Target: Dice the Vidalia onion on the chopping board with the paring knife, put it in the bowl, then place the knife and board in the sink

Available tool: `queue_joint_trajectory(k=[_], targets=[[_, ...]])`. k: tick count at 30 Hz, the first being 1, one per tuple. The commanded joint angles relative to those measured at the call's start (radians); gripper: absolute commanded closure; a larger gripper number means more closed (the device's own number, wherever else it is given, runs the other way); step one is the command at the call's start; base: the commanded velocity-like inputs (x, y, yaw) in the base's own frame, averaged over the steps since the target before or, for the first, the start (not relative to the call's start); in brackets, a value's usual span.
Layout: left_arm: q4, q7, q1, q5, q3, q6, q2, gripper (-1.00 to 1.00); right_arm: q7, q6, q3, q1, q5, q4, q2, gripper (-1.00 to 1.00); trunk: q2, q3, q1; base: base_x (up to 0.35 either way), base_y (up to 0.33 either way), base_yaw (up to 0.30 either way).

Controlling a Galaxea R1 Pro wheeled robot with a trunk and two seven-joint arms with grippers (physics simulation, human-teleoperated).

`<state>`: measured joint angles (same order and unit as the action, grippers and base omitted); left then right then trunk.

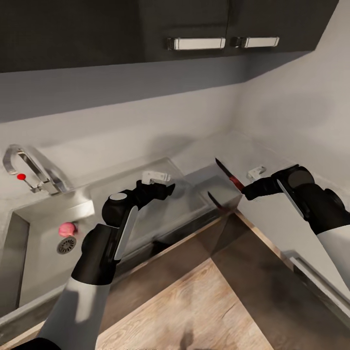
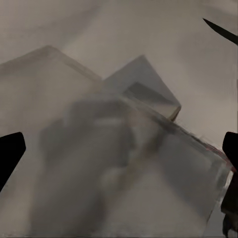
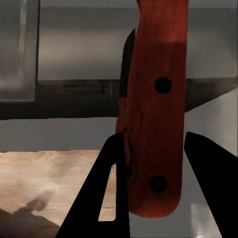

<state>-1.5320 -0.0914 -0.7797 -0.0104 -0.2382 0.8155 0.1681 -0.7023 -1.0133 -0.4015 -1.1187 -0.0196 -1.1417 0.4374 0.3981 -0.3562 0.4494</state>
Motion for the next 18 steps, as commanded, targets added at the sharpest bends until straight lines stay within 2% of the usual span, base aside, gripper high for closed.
queue_joint_trajectory(k=[1, 10, 18], targets=[[0.000, -0.003, -0.001, 0.000, 0.001, 0.005, 0.001, -1.00, -0.003, -0.004, -0.002, -0.001, -0.002, -0.001, 0.001, 1.00, 0.002, -0.002, 0.001, 0.000, 0.000, 0.268], [0.000, -0.002, -0.001, 0.000, -0.004, 0.005, 0.001, -1.00, -0.003, -0.004, -0.002, -0.001, -0.002, -0.001, 0.001, 1.00, 0.002, -0.002, 0.001, 0.000, 0.000, 0.229], [0.000, -0.002, -0.001, 0.000, -0.044, 0.005, 0.001, -1.00, -0.003, -0.004, 0.003, -0.001, -0.002, -0.001, 0.001, 1.00, 0.002, -0.004, 0.001, 0.000, 0.000, 0.142]])
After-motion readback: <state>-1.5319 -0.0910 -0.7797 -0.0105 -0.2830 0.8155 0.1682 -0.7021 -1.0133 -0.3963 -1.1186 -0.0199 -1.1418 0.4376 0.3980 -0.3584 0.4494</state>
